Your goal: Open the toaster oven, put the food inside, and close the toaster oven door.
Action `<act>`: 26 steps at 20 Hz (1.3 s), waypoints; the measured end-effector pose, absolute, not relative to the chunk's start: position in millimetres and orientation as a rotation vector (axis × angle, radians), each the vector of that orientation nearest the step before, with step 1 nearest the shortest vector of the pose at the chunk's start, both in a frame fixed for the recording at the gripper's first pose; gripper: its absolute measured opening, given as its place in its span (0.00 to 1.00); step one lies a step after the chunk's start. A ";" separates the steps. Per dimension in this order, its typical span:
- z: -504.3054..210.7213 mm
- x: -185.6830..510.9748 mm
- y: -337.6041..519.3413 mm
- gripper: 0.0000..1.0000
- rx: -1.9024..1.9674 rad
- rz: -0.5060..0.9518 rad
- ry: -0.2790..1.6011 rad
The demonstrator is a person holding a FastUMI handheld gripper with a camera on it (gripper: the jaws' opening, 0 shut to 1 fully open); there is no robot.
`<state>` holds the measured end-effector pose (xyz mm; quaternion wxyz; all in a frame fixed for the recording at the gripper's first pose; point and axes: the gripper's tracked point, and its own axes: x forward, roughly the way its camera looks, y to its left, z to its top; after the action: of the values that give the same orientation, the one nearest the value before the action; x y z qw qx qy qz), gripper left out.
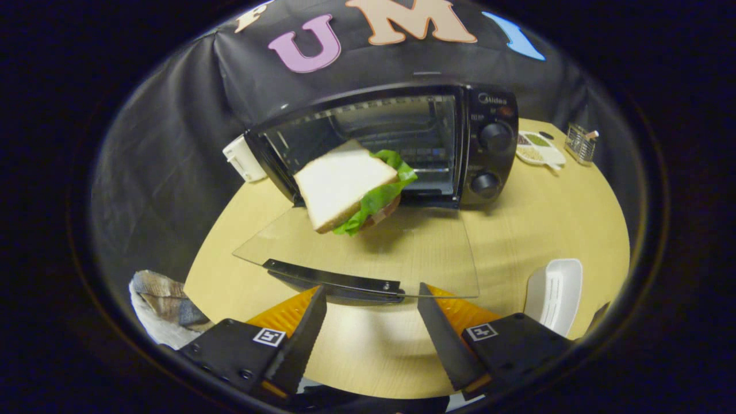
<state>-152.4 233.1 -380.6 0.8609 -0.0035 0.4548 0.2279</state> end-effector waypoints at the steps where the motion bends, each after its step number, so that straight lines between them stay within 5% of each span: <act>1: -373.7 -147.7 234.9 0.97 -0.002 0.481 0.937; 26: -296.6 -61.1 261.1 1.00 0.054 0.450 0.703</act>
<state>-61.1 261.1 -296.6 0.9137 0.0264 0.3415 0.2185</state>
